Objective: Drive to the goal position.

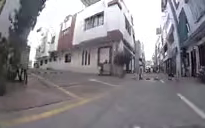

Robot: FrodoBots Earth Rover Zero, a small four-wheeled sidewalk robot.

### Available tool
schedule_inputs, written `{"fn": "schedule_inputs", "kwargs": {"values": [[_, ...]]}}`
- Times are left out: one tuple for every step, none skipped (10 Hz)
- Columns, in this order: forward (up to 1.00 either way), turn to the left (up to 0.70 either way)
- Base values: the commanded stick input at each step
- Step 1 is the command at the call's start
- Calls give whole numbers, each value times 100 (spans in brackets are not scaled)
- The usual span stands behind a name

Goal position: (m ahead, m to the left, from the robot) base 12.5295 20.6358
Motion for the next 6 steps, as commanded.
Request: {"fn": "schedule_inputs", "kwargs": {"values": [[100, 0], [100, 0], [100, 0], [100, 0], [100, 0], [100, 0]]}}
